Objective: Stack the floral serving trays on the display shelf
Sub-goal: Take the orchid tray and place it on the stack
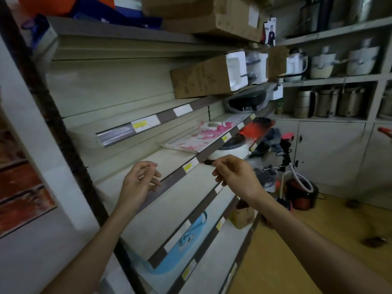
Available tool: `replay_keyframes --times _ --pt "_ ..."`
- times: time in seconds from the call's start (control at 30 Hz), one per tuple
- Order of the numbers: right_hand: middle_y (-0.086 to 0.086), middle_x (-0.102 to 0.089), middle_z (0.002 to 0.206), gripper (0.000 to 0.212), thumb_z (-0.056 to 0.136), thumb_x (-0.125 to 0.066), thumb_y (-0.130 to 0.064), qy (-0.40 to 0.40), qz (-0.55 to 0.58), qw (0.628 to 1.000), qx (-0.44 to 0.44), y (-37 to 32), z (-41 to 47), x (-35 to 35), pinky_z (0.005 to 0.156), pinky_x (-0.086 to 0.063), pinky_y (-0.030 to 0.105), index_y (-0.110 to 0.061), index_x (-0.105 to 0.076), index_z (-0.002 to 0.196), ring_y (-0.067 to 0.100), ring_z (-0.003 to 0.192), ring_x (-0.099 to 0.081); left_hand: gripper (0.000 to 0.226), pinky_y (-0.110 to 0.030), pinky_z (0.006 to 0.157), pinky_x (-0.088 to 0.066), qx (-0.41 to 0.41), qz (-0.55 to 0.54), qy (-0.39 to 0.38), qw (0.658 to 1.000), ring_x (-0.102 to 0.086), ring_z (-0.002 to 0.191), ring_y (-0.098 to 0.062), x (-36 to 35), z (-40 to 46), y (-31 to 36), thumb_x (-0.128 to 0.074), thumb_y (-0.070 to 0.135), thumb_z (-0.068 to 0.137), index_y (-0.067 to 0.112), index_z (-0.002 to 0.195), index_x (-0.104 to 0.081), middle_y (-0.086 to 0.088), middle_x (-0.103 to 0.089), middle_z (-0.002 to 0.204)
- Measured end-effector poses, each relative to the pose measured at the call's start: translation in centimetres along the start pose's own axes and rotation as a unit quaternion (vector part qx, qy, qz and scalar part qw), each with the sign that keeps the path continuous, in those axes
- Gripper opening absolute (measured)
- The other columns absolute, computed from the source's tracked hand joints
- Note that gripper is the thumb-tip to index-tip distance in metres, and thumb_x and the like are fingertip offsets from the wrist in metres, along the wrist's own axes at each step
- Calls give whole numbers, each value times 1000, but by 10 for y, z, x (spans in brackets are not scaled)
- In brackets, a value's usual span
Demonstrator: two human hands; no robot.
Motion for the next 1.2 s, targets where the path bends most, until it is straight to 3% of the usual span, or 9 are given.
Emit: replay_keyframes --times 0.27,0.37,0.47,0.6,0.73,0.83,0.97,1.07,1.2 --pt "3 -72 82 17 100 -50 -19 16 -22 1000 -16 46 68 25 68 -56 37 -11 -65 100 17 72 -68 9 -35 72 -55 -38 133 -43 989 -66 77 -20 -62 86 -36 -57 13 94 15 98 -65 -5 -68 88" --pt "3 -72 81 17 100 -50 -19 19 -26 999 -25 67 105 26 68 -55 38 -11 -66 100 18 72 -67 8 -17 77 -48 -78 210 -74 972 -63 85 -14 -83 130 -56 -60 15 93 18 97 -67 3 -68 95" --pt "3 -72 78 16 99 -52 -20 19 -42 999 -30 84 147 27 63 -54 33 -11 -66 98 16 69 -67 14 -10 83 -45 -141 290 -127 938 -60 92 -12 -103 175 -76 -61 8 91 14 103 -66 -1 -64 106" --pt "2 -72 80 16 99 -51 -21 19 -57 998 -36 100 196 31 59 -50 28 -14 -65 93 14 69 -67 25 -38 95 -48 -202 382 -203 879 -59 108 -22 -118 227 -107 -65 11 88 16 112 -64 -2 -61 117" --pt "7 -72 83 16 100 -50 -19 14 -59 997 -43 119 236 33 62 -54 31 -16 -62 91 17 70 -67 29 -30 102 -40 -221 441 -248 834 -53 120 -16 -126 256 -129 -64 34 87 24 115 -66 4 -63 119" --pt "12 -72 85 17 100 -50 -18 17 -54 997 -57 136 261 32 66 -55 34 -10 -63 93 19 69 -67 44 -26 96 -41 -242 459 -281 808 -60 110 -12 -132 265 -137 -47 50 87 24 114 -69 8 -69 114" --pt "12 -70 81 17 100 -50 -17 11 -42 996 -79 158 287 27 63 -54 31 -10 -63 91 16 66 -65 24 -21 82 -47 -262 429 -290 815 -64 100 -8 -135 274 -143 -55 27 94 24 113 -70 10 -71 111" --pt "10 -68 76 19 99 -50 -16 7 -47 994 -95 172 305 23 66 -54 36 -5 -63 91 19 66 -64 30 -14 80 -43 -258 416 -285 824 -62 101 -3 -133 278 -144 -47 37 95 27 115 -68 13 -69 113" --pt "6 -65 73 22 100 -50 -17 -5 -38 992 -120 181 327 25 62 -53 31 -1 -64 94 20 69 -61 29 -2 85 -36 -253 400 -281 835 -59 101 3 -132 282 -138 -47 30 95 27 115 -68 17 -68 111"
Point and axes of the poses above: each hand's wrist, its own z-axis towards the middle knuckle, its own x-axis out of the back of the hand, y = z × x, the point moved 2 cm from there along z, towards the middle knuckle
